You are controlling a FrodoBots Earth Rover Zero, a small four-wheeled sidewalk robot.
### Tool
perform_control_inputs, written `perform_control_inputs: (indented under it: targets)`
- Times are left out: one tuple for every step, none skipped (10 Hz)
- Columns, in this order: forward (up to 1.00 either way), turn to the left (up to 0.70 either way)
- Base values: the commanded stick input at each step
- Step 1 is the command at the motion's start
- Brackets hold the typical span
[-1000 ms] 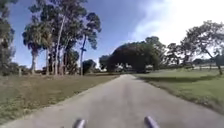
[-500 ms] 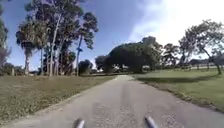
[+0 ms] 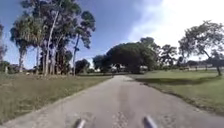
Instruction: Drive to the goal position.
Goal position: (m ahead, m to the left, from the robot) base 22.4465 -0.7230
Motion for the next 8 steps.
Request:
perform_control_inputs:
  targets:
    - [0.85,0.00]
    - [0.85,0.00]
    - [0.85,0.00]
    - [0.85,0.00]
    - [0.85,0.00]
    - [0.85,0.00]
    - [0.85,0.00]
    - [0.85,0.00]
